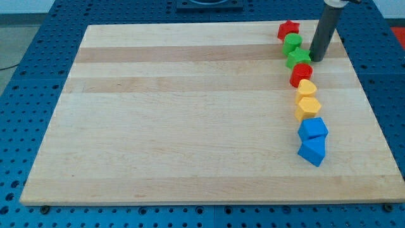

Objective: Push the red star towards the top right of the board

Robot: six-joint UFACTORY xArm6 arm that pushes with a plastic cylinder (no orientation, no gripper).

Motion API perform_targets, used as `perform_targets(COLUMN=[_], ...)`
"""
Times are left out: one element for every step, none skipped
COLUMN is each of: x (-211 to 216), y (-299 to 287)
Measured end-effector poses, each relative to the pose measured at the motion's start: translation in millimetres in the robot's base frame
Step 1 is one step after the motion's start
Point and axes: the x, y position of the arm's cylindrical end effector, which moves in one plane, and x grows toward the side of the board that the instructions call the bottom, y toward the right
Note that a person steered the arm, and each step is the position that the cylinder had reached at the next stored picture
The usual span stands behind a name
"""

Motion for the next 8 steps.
perform_targets(x=[0.0, -11.5, -48.0, -111.8, -129.3, -128.5, -128.5, -128.2], y=[-1.2, 30.3, 66.0, 69.5, 72.3, 71.8, 71.8, 75.7])
